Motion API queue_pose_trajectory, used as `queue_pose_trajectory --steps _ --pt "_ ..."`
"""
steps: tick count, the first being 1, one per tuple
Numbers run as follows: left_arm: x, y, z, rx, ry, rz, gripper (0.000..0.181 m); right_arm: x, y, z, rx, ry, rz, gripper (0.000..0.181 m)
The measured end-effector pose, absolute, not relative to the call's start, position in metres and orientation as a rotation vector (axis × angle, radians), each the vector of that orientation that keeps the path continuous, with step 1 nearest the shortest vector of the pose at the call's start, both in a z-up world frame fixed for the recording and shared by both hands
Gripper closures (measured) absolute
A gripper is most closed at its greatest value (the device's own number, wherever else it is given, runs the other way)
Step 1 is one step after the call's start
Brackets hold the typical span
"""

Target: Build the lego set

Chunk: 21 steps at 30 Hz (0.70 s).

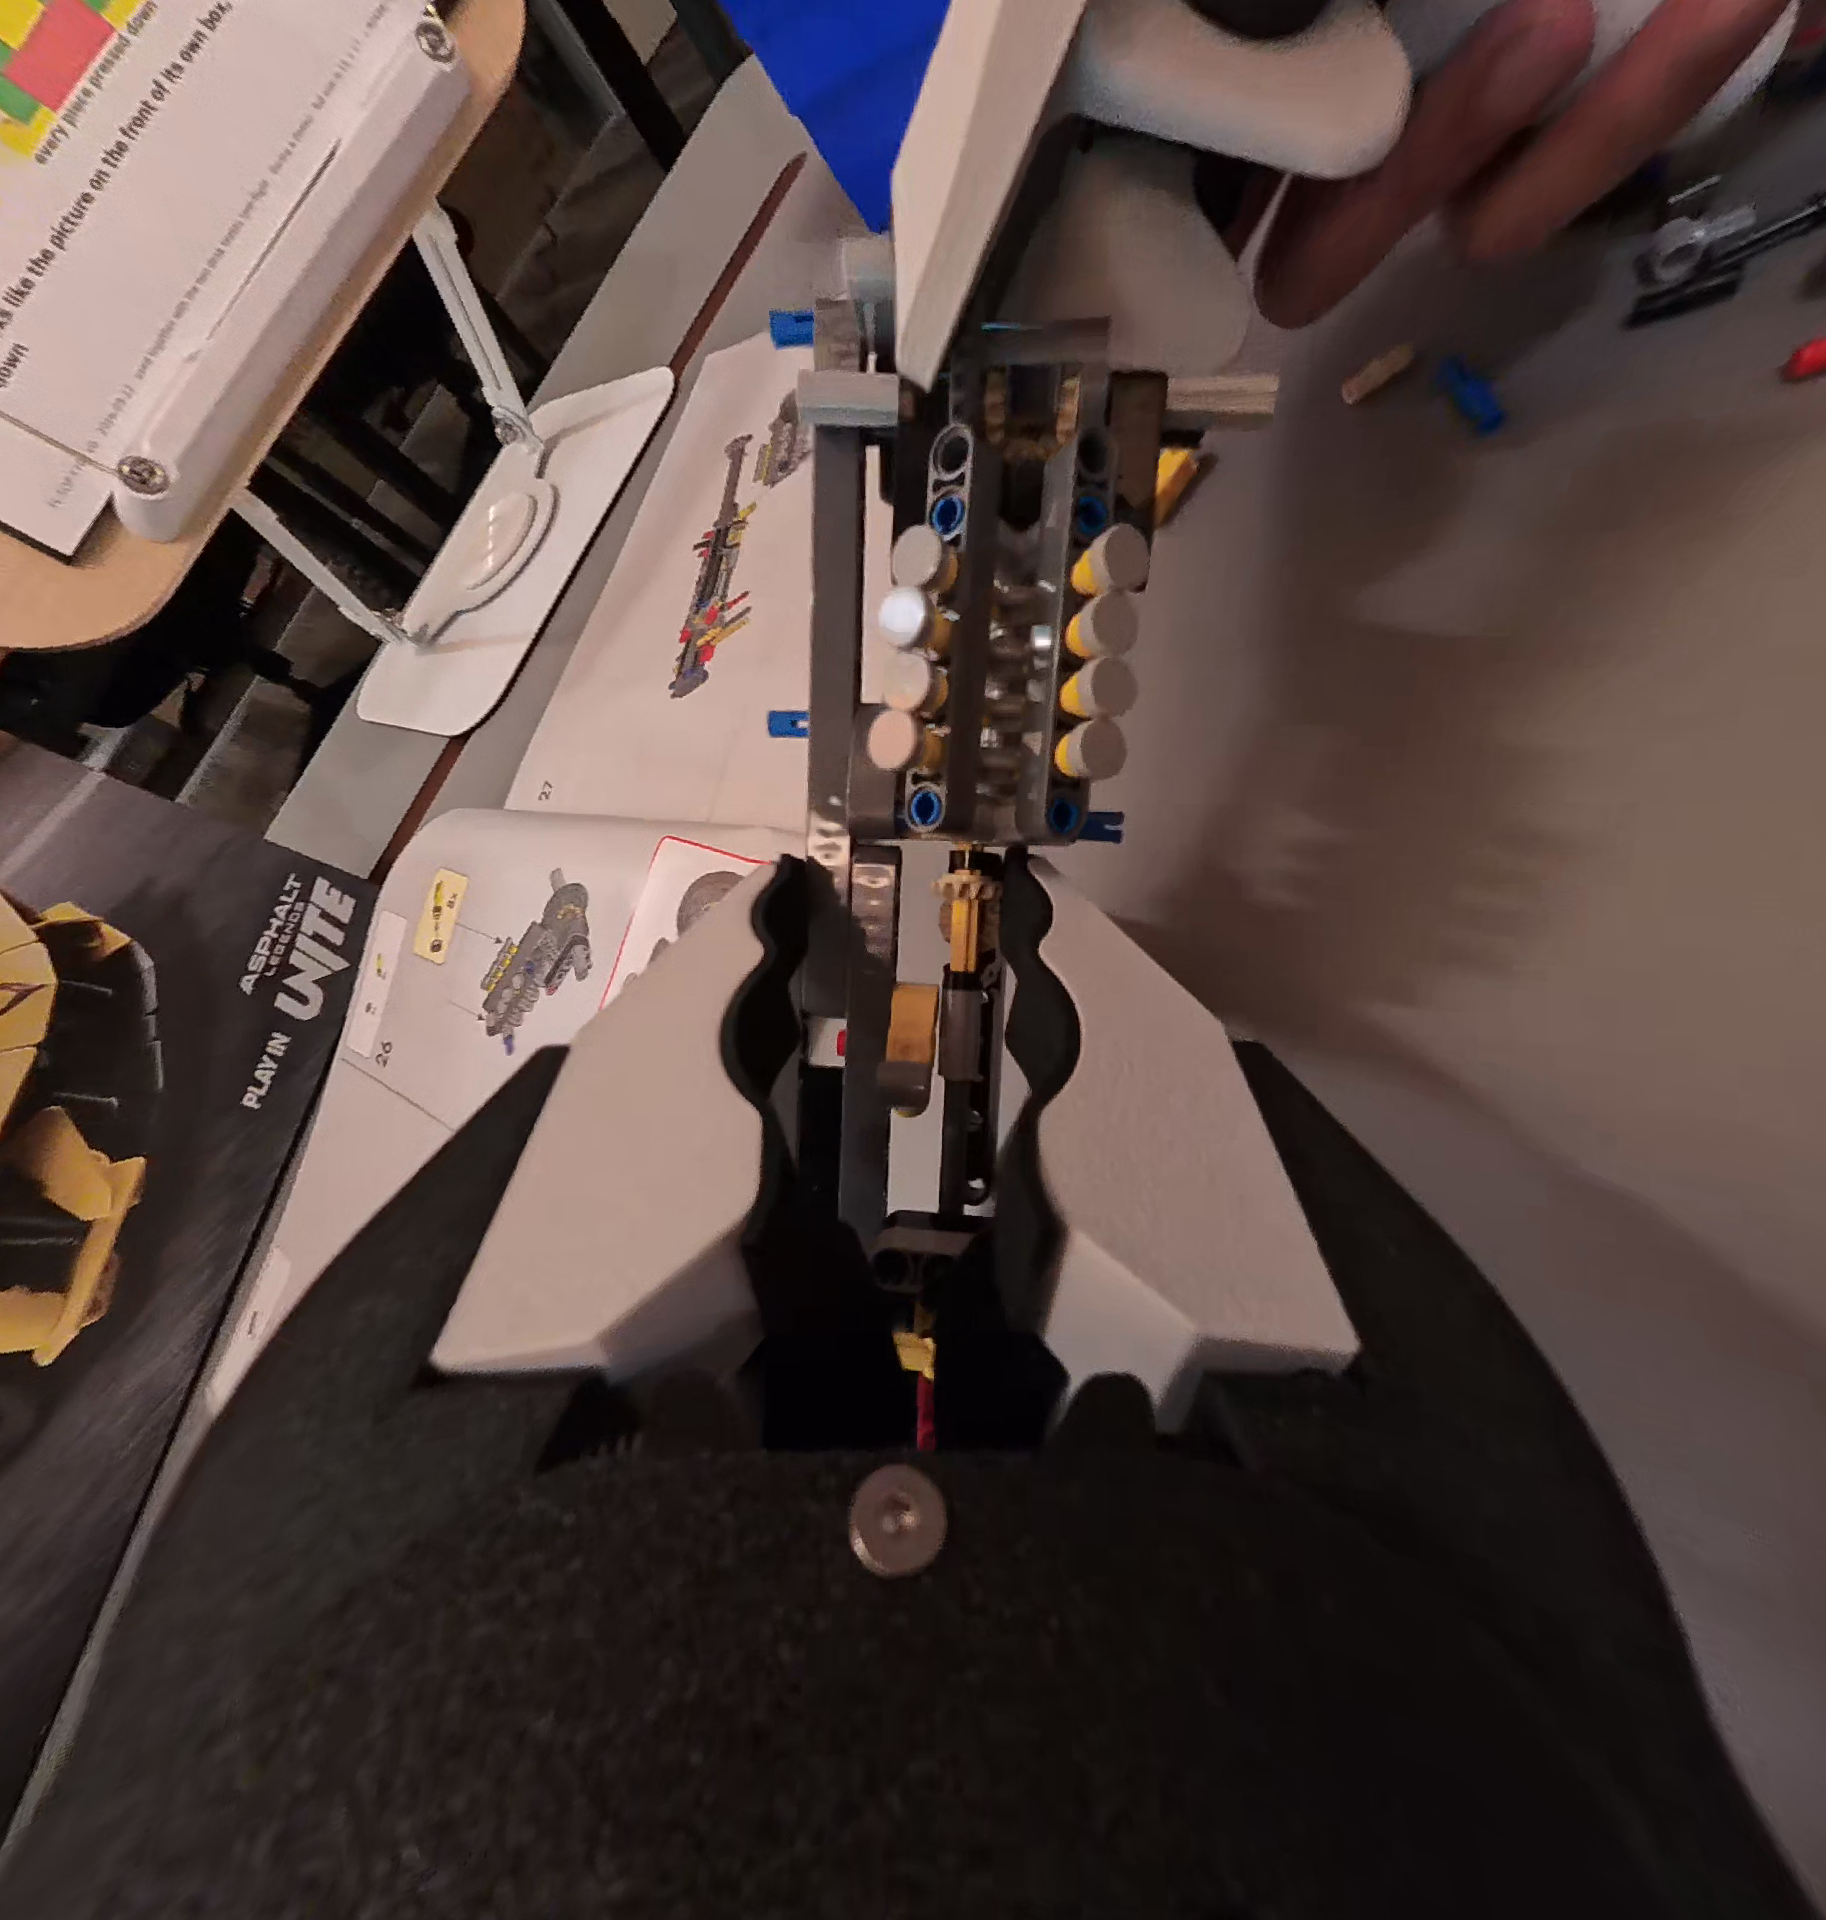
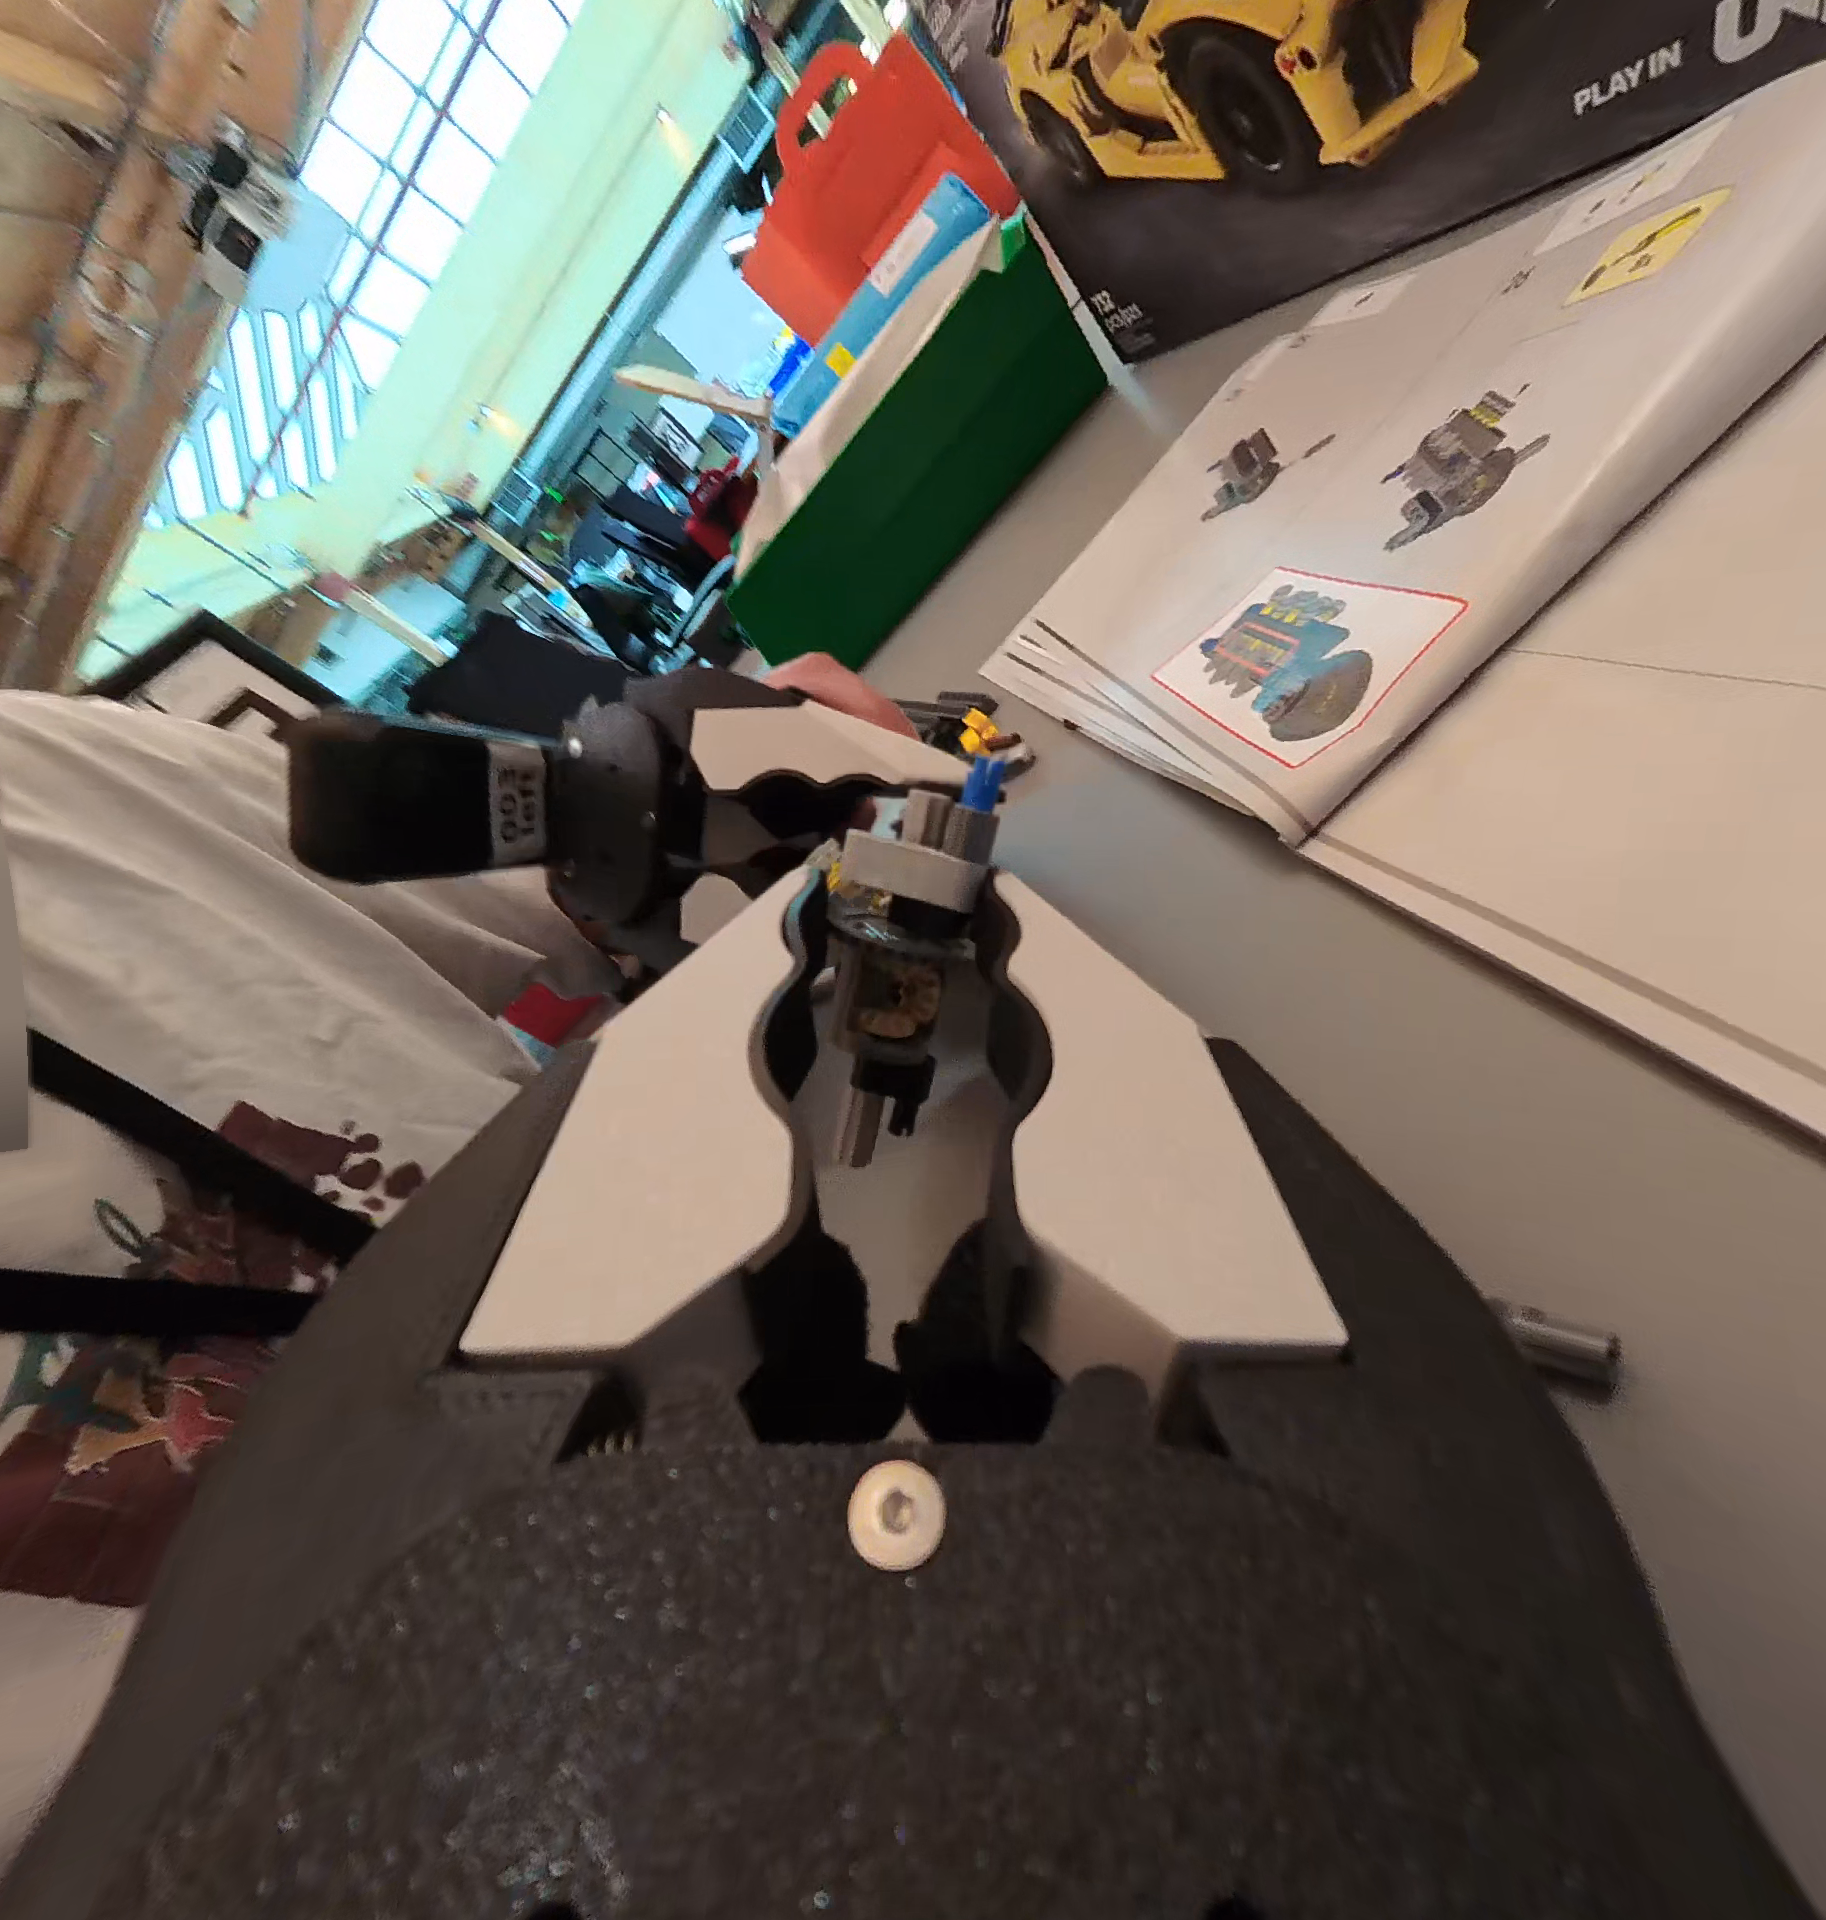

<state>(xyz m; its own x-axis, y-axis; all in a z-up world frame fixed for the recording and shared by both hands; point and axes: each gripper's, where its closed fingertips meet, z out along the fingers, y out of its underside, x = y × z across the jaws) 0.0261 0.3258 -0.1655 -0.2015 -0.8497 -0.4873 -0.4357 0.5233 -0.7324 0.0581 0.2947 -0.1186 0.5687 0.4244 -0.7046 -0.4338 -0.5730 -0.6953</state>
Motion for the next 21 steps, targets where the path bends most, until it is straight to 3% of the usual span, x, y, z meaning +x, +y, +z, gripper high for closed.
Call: queue_pose_trajectory --steps 2,4,7,12,17,21 --pt "0.024 0.322 -0.167 -1.064 1.875 -0.594 0.14 0.057 0.294 -0.12 -1.878 -0.053 1.067 0.154" --pt "0.016 0.313 -0.163 -1.06 1.942 -0.706 0.124 0.054 0.291 -0.116 -1.852 -0.122 1.042 0.154" --pt "0.007 0.309 -0.133 -1.101 1.965 -0.999 0.127 0.048 0.285 -0.105 -1.795 -0.242 0.996 0.155" --pt "0.011 0.299 -0.075 -1.085 1.983 -1.496 0.148 0.034 0.272 -0.094 -1.732 -0.449 0.884 0.154" --pt "0.021 0.283 -0.101 -0.881 2.262 -1.32 0.153 0.021 0.261 -0.095 -1.664 -0.65 0.742 0.154" --pt "0.018 0.269 -0.104 -0.787 2.3 -1.296 0.174 0.019 0.258 -0.093 -1.657 -0.717 0.67 0.154"
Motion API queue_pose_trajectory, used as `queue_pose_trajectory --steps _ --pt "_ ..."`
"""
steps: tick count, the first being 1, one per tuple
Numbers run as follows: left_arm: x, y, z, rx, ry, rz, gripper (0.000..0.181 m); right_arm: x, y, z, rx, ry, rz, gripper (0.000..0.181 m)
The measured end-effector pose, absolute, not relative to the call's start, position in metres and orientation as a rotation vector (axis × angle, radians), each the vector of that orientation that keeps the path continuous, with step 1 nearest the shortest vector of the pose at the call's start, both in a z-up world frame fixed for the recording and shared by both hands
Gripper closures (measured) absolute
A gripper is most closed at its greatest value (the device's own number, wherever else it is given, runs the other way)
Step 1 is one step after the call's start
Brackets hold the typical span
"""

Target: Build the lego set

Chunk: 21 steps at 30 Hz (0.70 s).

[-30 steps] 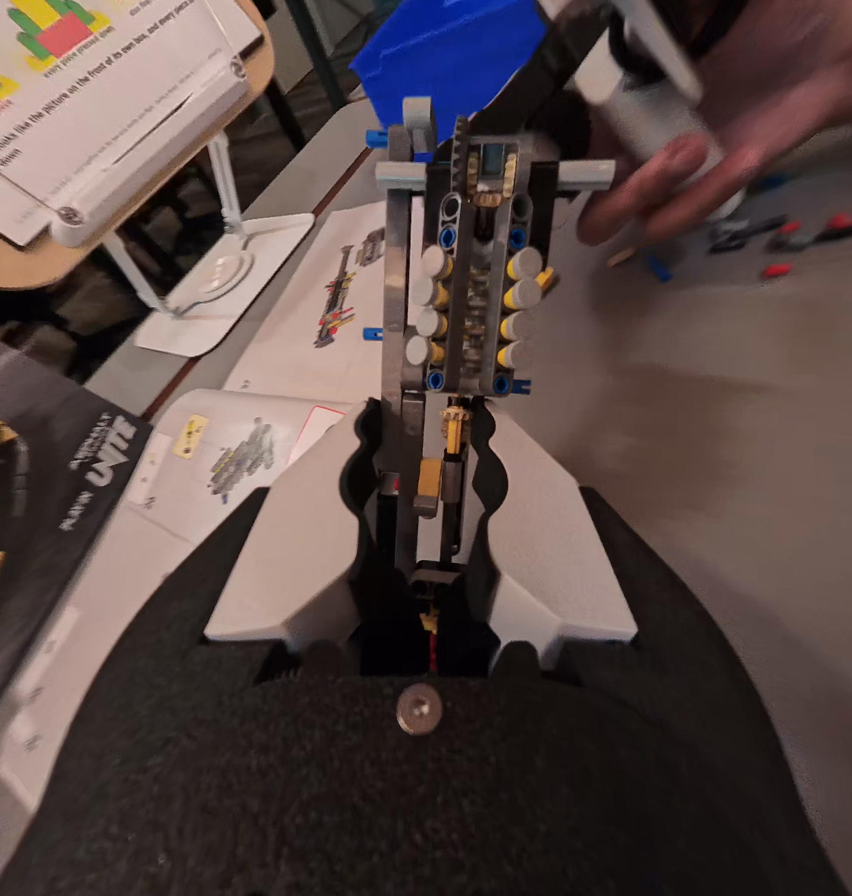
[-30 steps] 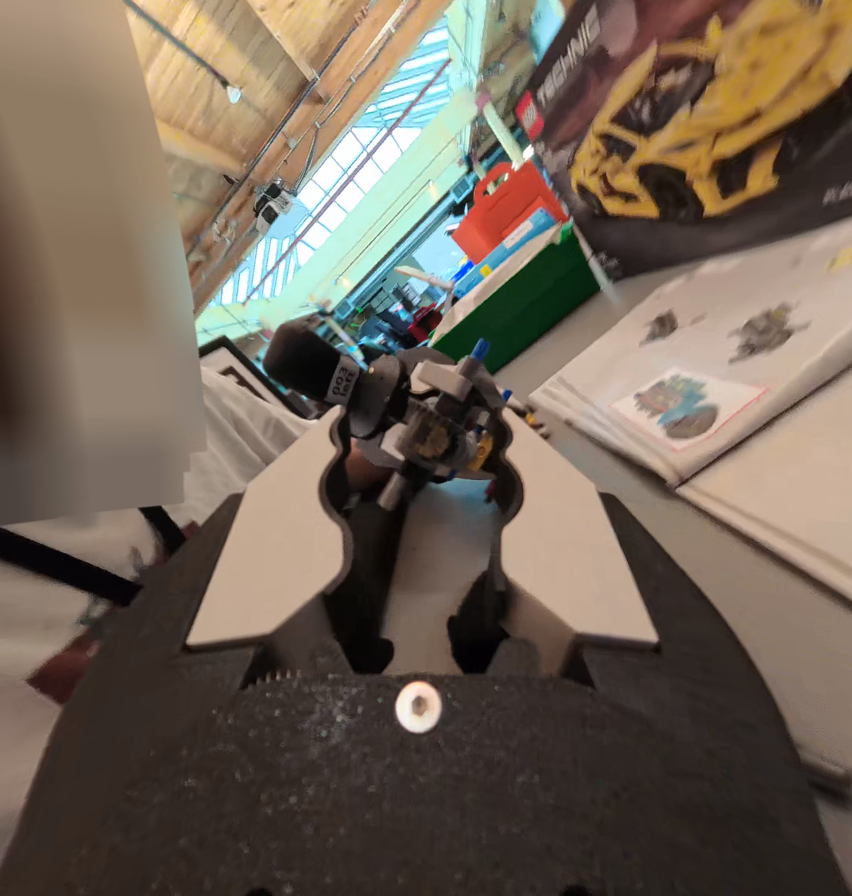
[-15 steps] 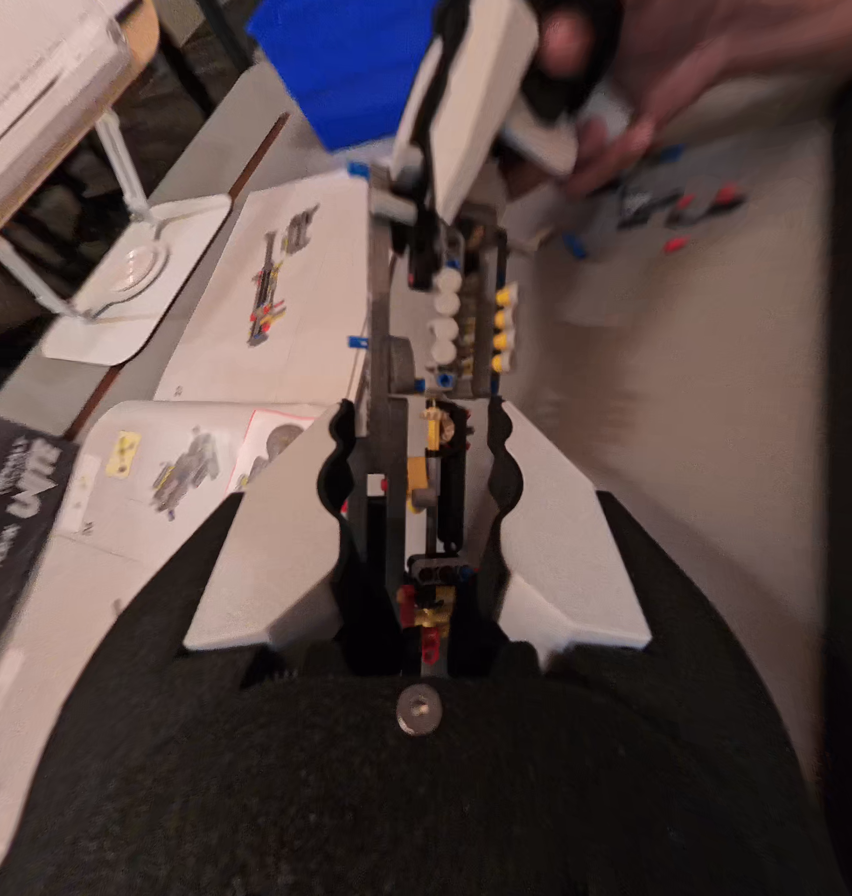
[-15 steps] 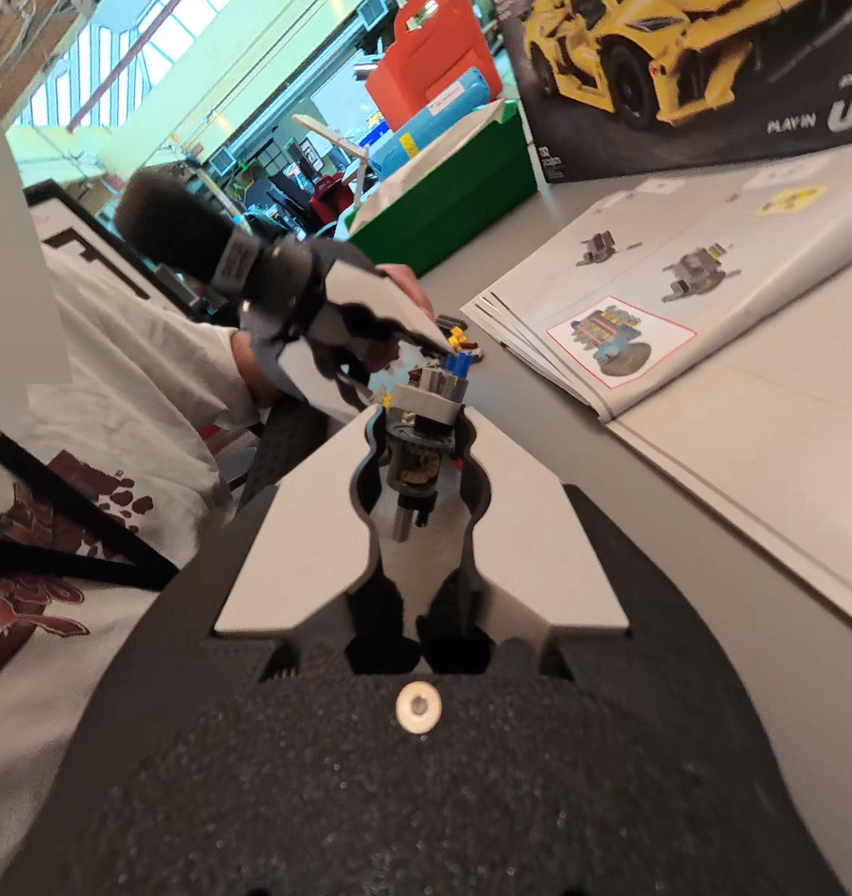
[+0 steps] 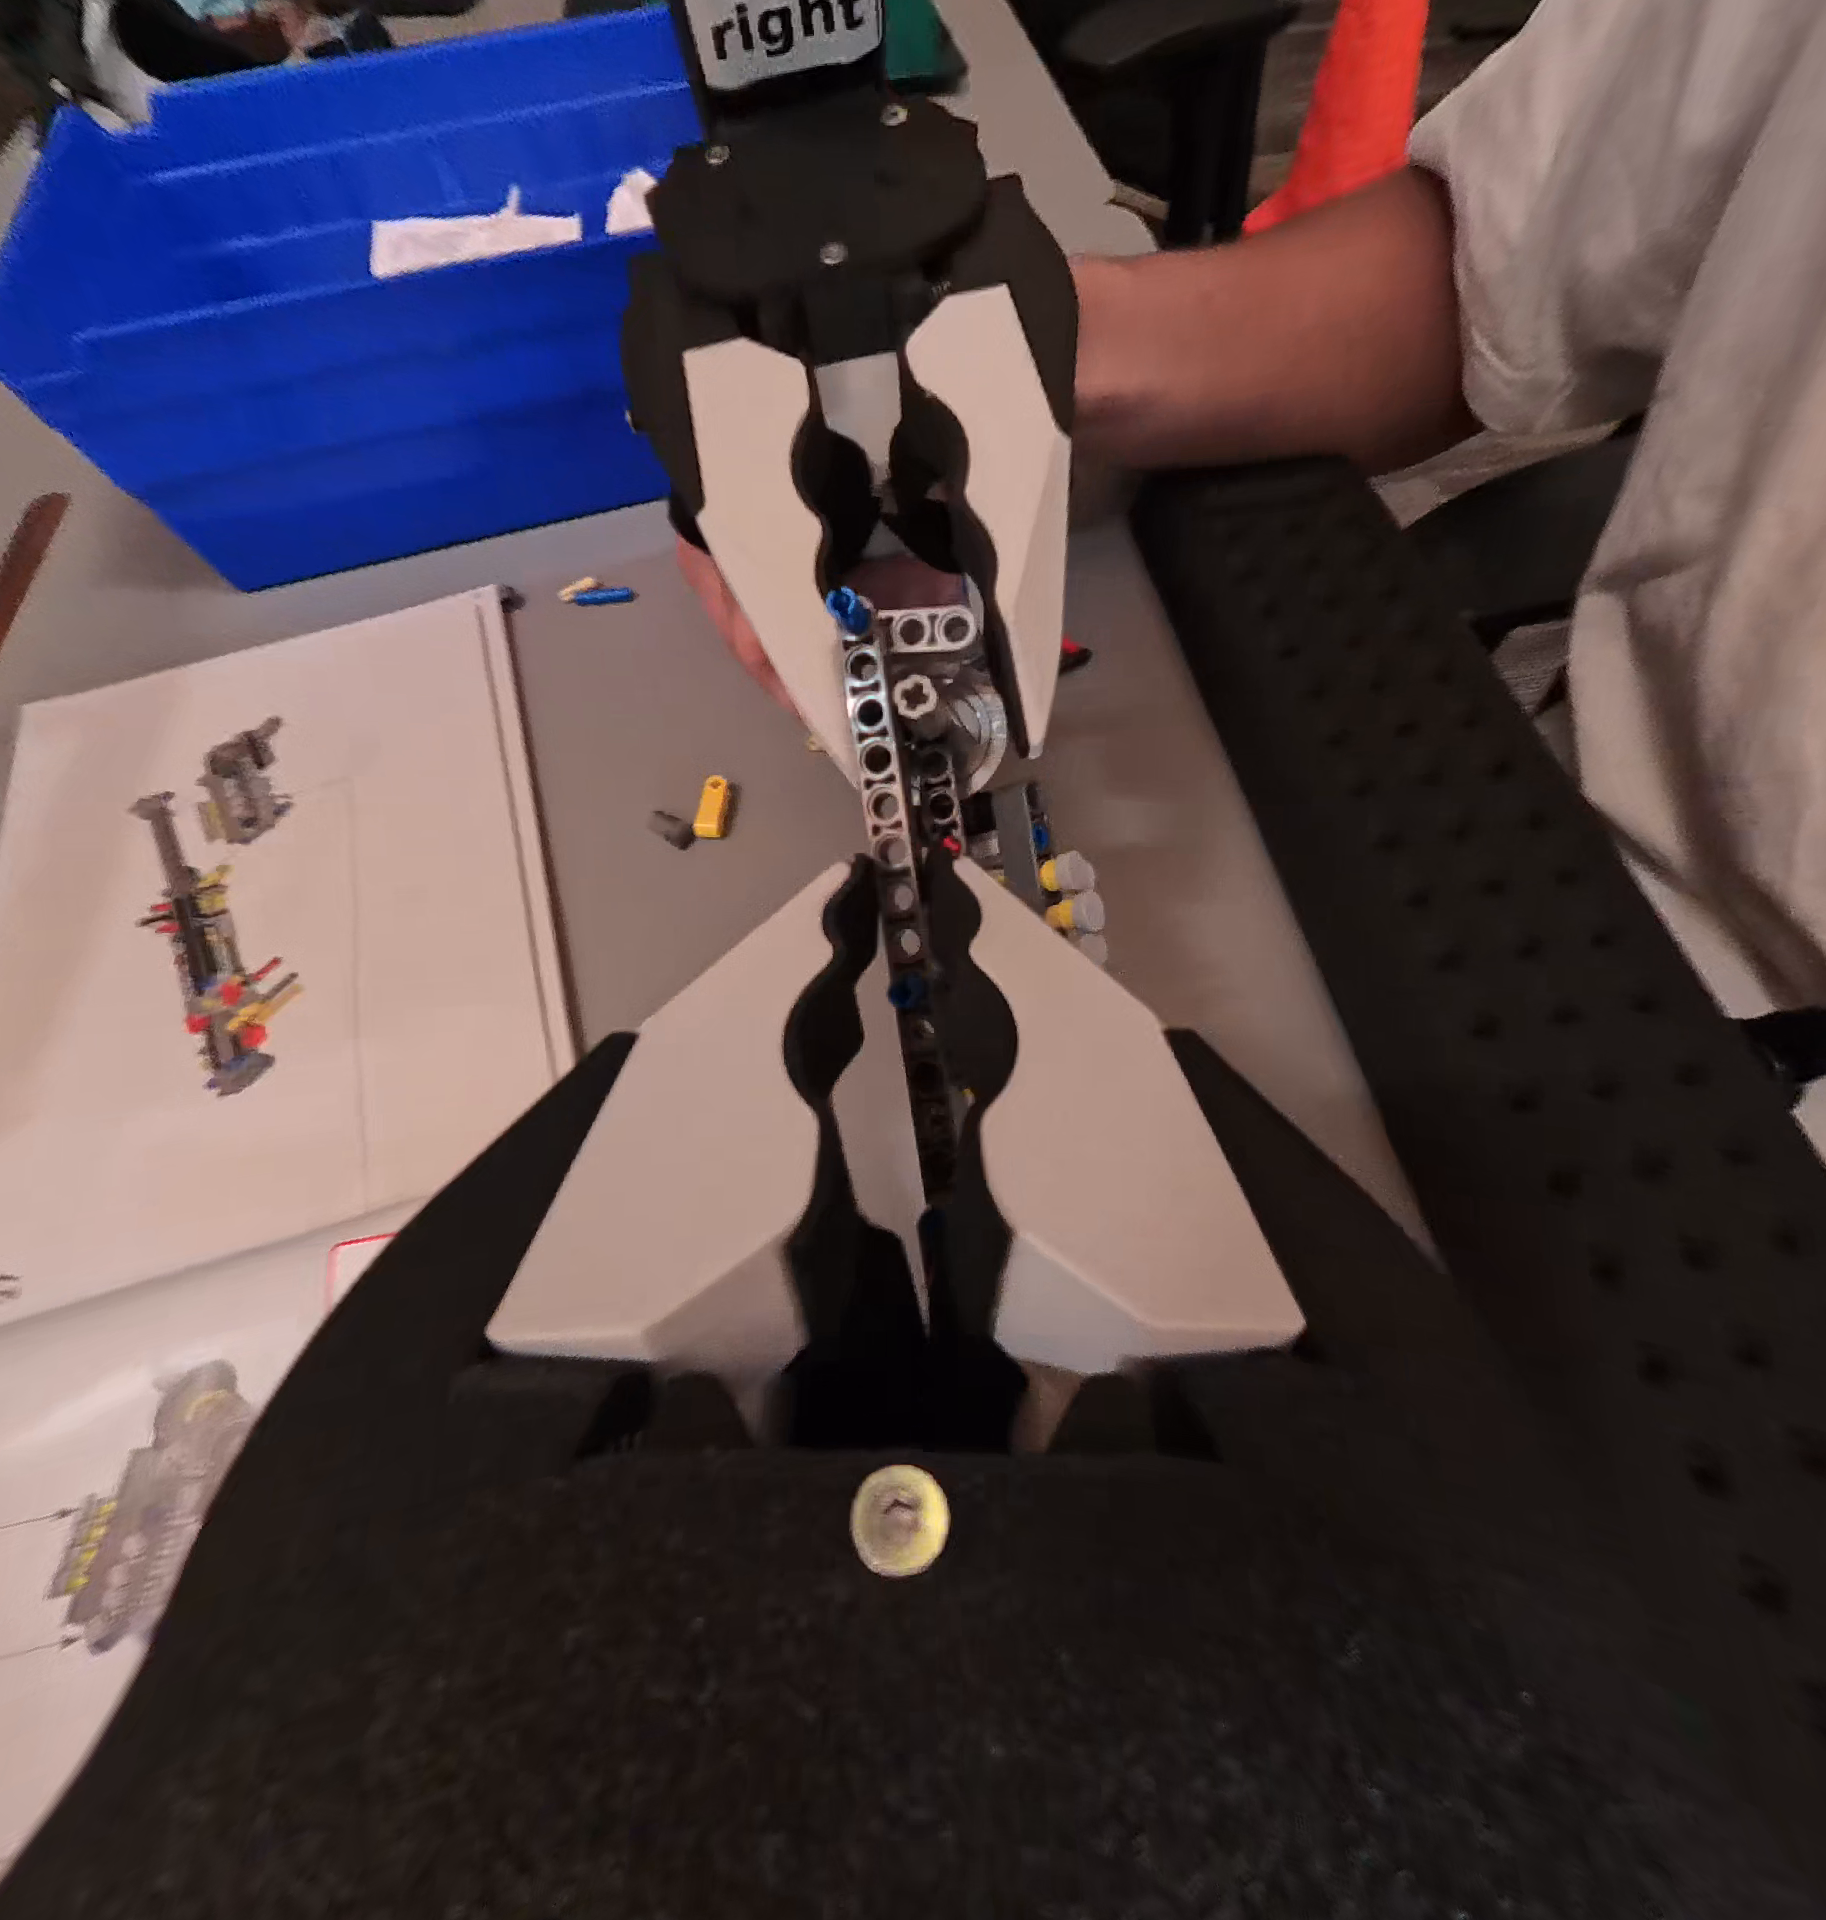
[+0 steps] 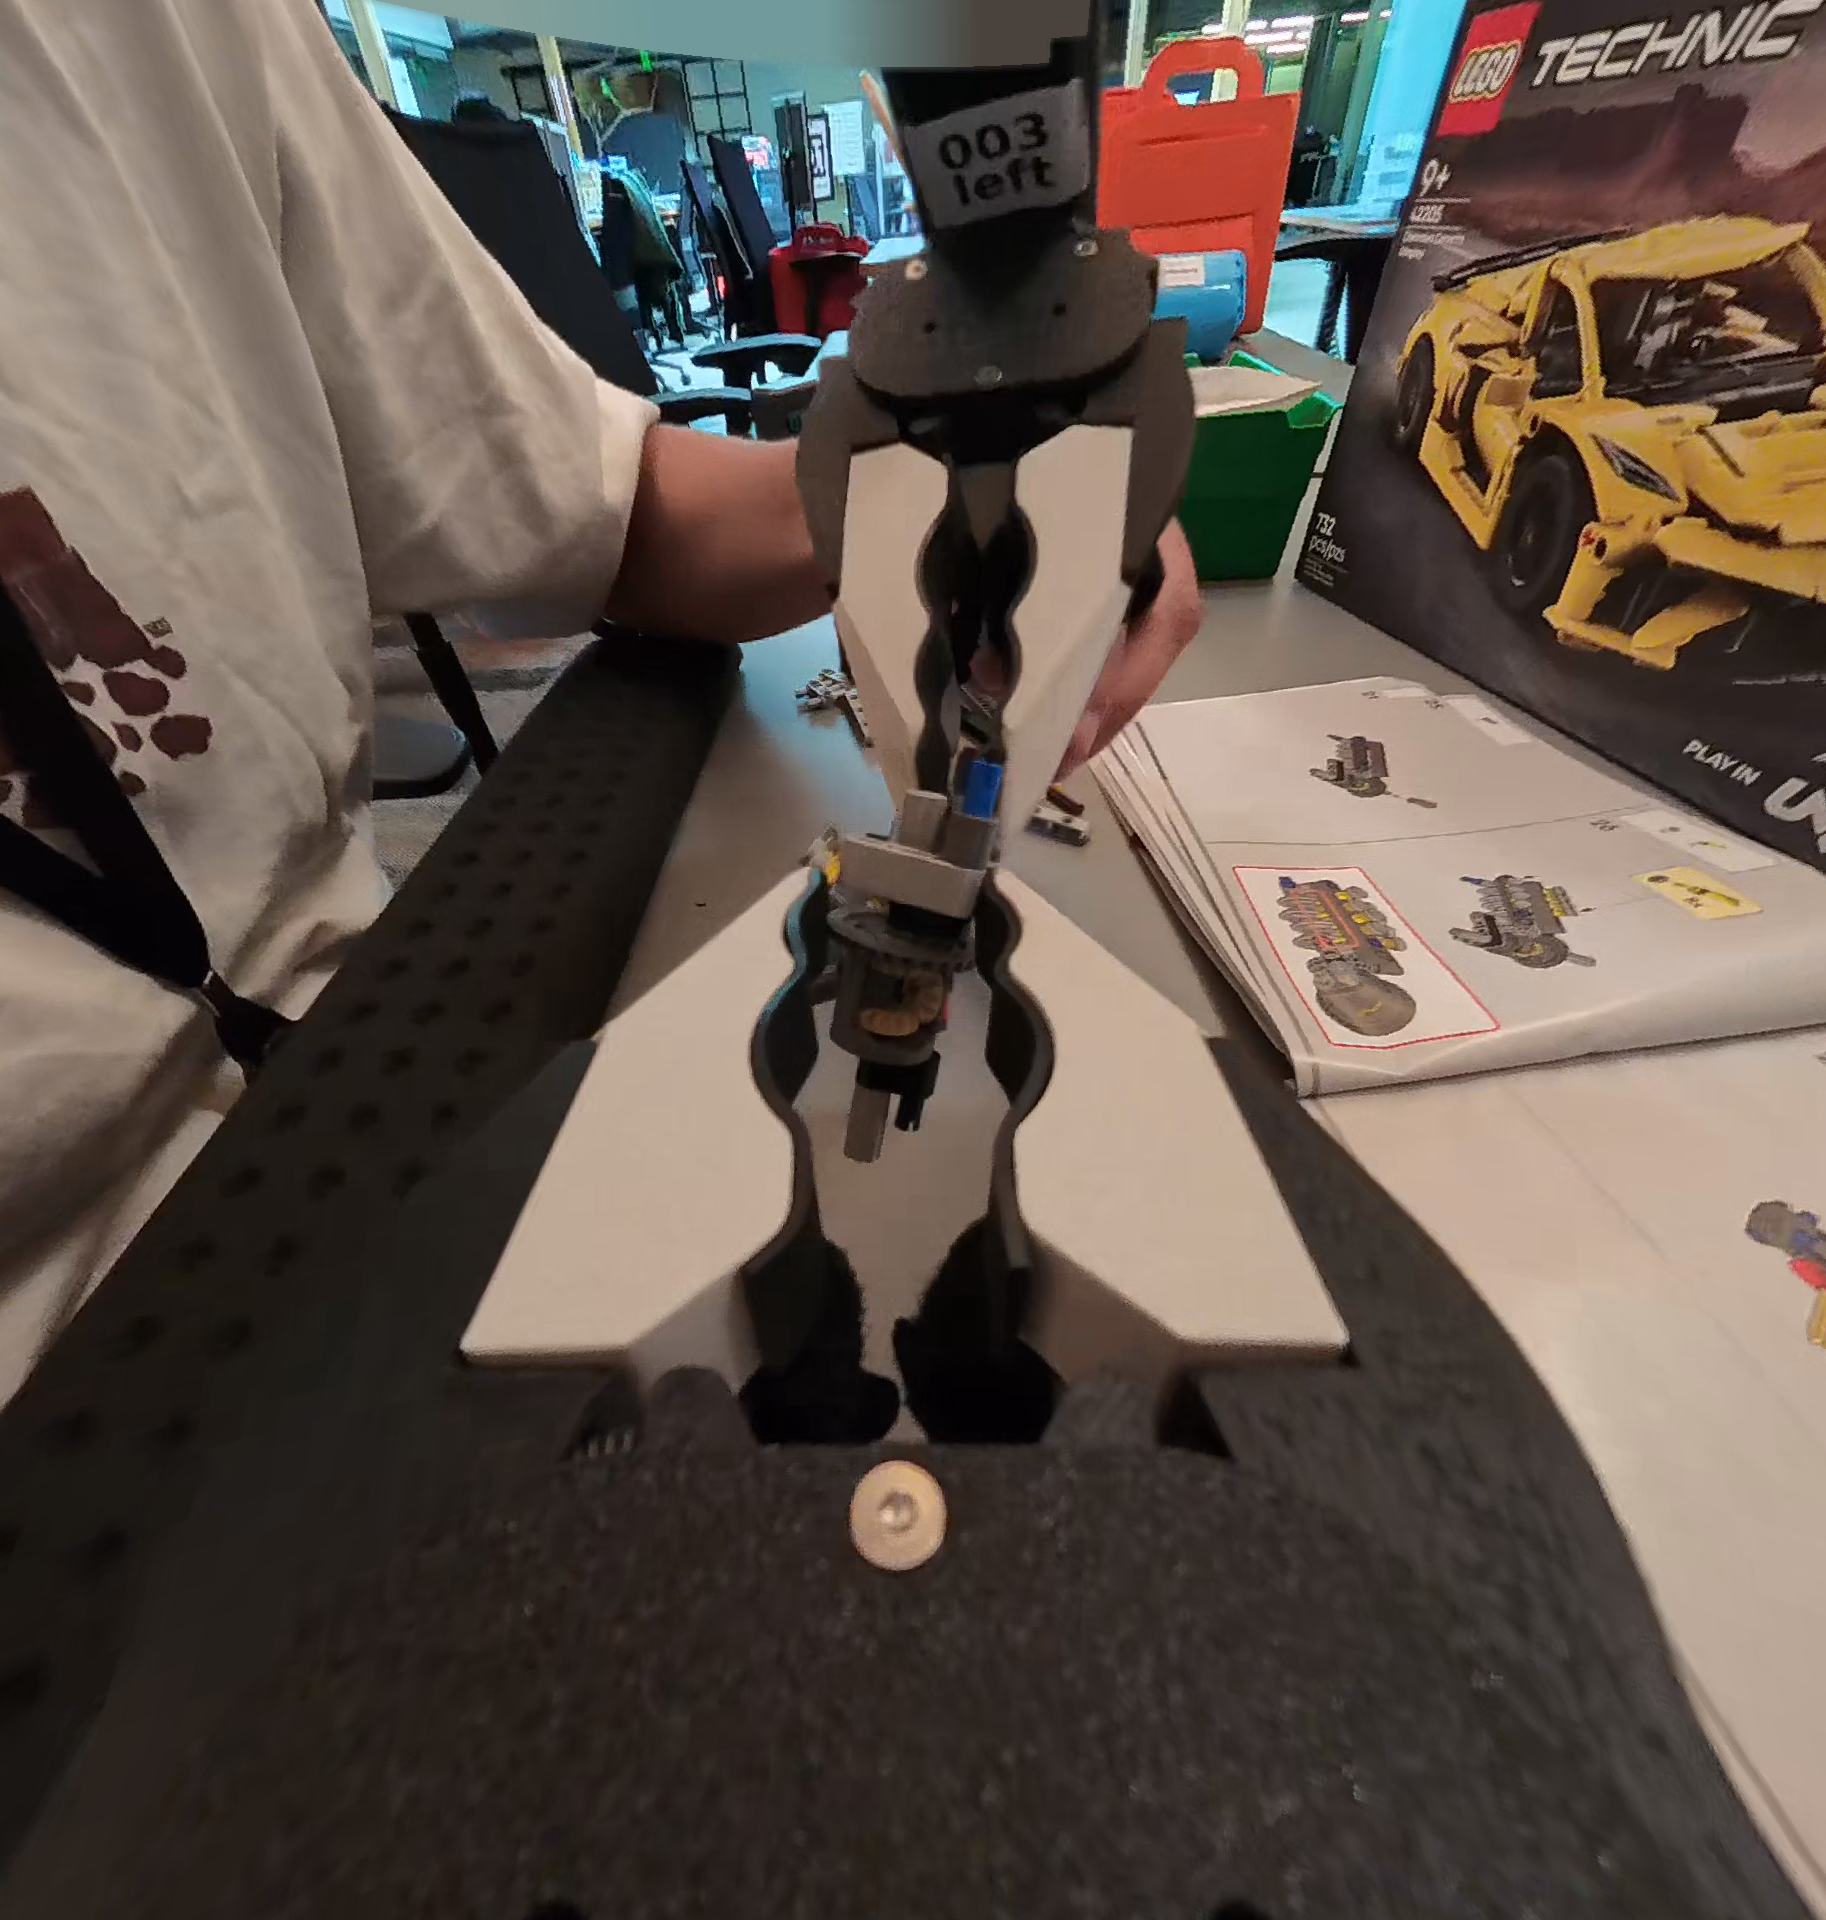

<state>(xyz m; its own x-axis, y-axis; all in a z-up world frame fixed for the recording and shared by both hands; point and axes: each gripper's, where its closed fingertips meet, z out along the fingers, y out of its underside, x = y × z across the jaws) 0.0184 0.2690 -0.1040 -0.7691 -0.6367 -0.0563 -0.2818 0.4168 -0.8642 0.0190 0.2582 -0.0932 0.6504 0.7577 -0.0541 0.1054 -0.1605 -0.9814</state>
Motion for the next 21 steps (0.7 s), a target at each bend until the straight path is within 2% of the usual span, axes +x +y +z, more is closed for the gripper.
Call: queue_pose_trajectory --steps 5,11,16,21 --pt "0.025 0.276 -0.096 -0.734 2.117 -1.058 0.175 0.026 0.261 -0.08 -1.658 -0.722 0.492 0.155" --pt "0.027 0.284 -0.085 -0.571 1.74 -0.54 0.175 0.052 0.249 -0.051 -1.767 -0.316 0.338 0.136" --pt "0.023 0.268 -0.086 -0.295 1.583 -0.206 0.175 0.028 0.233 -0.061 -1.843 -0.217 0.251 0.14" --pt "0.018 0.26 -0.09 -0.149 1.503 -0.067 0.175 0.019 0.224 -0.083 -1.97 -0.163 0.295 0.139"
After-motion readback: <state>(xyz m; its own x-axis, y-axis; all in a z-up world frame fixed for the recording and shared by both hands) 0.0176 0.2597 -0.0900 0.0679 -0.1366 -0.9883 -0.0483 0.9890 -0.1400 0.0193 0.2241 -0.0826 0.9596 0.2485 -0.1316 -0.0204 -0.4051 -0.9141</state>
